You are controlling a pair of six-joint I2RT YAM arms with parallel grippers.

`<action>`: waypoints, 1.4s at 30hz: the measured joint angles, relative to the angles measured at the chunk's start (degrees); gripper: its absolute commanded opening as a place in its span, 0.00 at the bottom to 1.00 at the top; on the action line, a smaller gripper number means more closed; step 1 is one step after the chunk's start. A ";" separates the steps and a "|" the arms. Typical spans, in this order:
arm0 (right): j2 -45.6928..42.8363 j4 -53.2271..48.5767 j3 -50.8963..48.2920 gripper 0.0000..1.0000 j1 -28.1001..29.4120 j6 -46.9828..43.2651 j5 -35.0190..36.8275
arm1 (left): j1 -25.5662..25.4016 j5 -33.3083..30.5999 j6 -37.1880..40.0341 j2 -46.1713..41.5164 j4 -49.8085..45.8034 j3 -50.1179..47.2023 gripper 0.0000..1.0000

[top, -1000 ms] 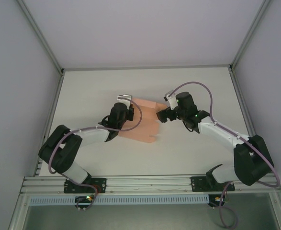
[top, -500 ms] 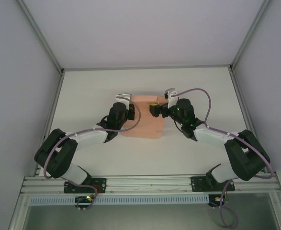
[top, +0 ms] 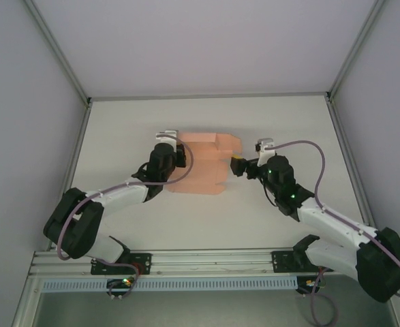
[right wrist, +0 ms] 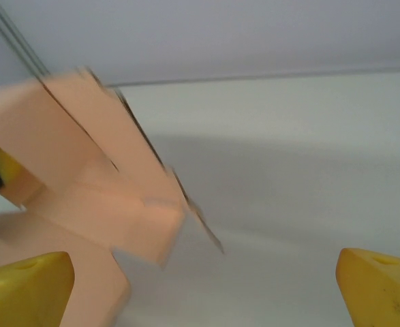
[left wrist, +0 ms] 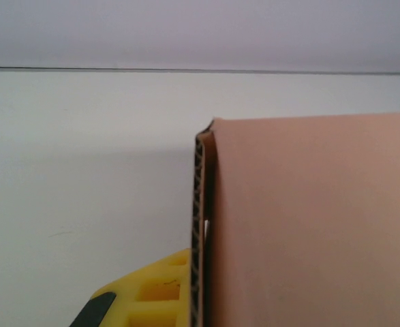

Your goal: Assemble paper box

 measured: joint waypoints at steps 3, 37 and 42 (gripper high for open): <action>0.02 -5.64 -0.90 1.00 -1.40 2.36 1.18 | 1.16 0.96 -0.24 -0.11 0.00 0.00 0.00; 31.06 2.32 18.78 1.00 4.22 1.77 4.87 | 1.29 1.77 -3.45 -0.85 -2.36 -1.25 0.00; 30.18 -0.57 18.82 0.99 5.66 1.75 11.30 | 0.22 1.14 -3.45 -0.85 -2.56 -1.25 0.00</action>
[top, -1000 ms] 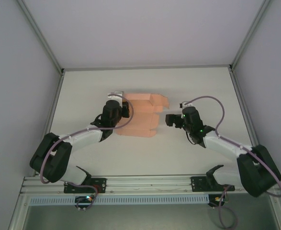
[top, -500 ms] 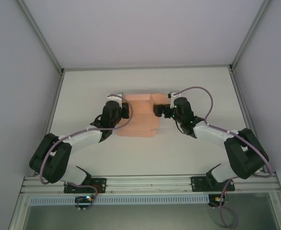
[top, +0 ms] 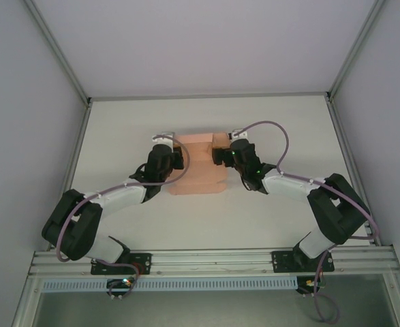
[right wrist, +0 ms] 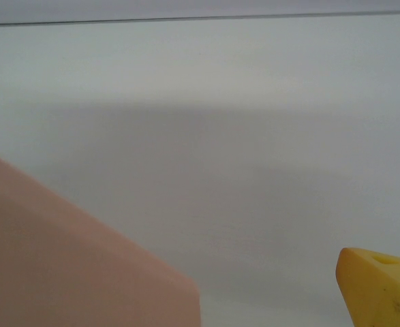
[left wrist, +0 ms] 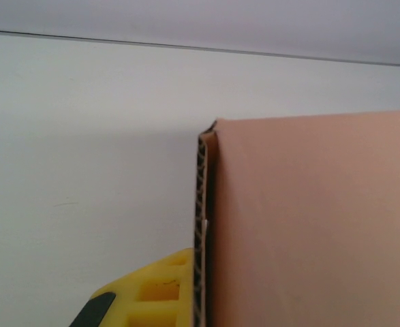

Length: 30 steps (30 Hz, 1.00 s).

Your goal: Assemble paper box

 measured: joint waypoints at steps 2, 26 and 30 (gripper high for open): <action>-1.81 -0.48 -1.33 1.00 -0.04 -0.50 0.22 | -0.07 0.24 0.00 -0.02 0.02 0.00 0.00; -26.60 -2.95 -16.92 1.00 -18.51 1.09 -18.97 | 2.23 10.49 6.80 -2.71 -0.42 -2.27 0.00; -21.99 -3.89 -12.90 0.98 -20.13 0.42 -25.27 | 1.92 11.76 7.78 -2.69 -0.46 -2.27 0.00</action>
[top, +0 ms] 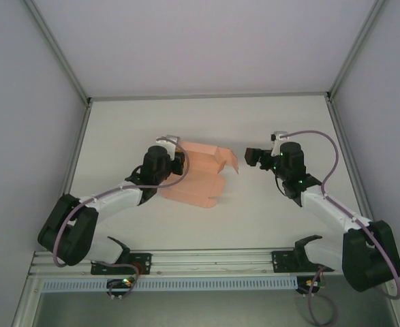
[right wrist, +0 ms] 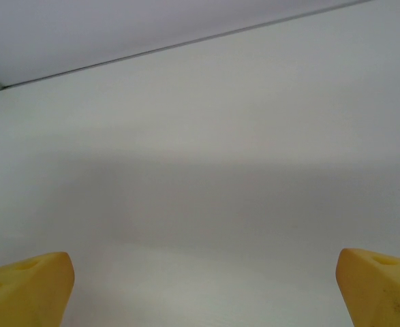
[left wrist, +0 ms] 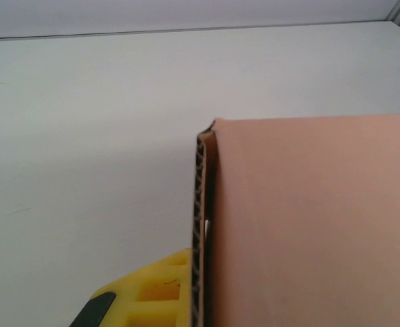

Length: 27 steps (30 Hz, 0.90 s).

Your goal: Assemble paper box

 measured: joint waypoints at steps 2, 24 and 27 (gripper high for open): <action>2.23 0.35 1.62 0.96 0.15 -0.66 -4.85 | -0.28 0.37 0.09 0.02 0.04 0.00 0.00; 16.68 1.79 8.37 0.91 9.60 -4.85 -21.11 | 0.37 -0.33 0.15 3.19 0.04 1.86 0.00; 18.47 0.31 10.58 0.90 10.88 -6.16 -18.58 | 0.68 -1.60 1.03 3.19 -0.02 1.86 0.00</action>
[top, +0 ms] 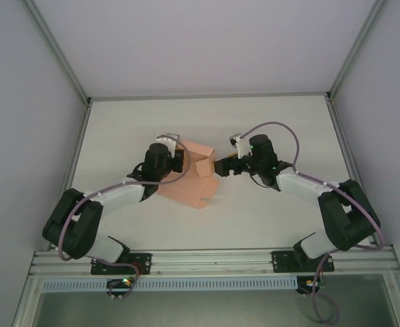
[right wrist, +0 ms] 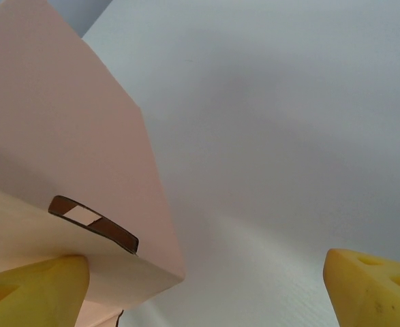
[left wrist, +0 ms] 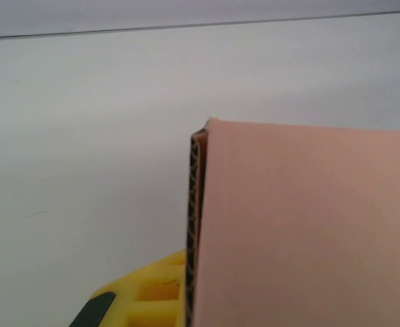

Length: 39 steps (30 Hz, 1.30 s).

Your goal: Assemble paper box

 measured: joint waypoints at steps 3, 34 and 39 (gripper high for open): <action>0.59 -0.50 0.22 0.90 0.59 -0.33 1.77 | -0.11 -1.20 0.90 0.00 -0.13 0.00 0.00; 0.63 -12.28 8.26 0.47 5.07 -11.98 7.23 | -4.33 -1.90 -0.09 2.10 -5.49 6.25 0.00; 1.16 -12.35 9.38 0.30 7.45 -8.90 19.78 | -5.38 -4.72 -0.39 2.38 -7.39 7.17 0.00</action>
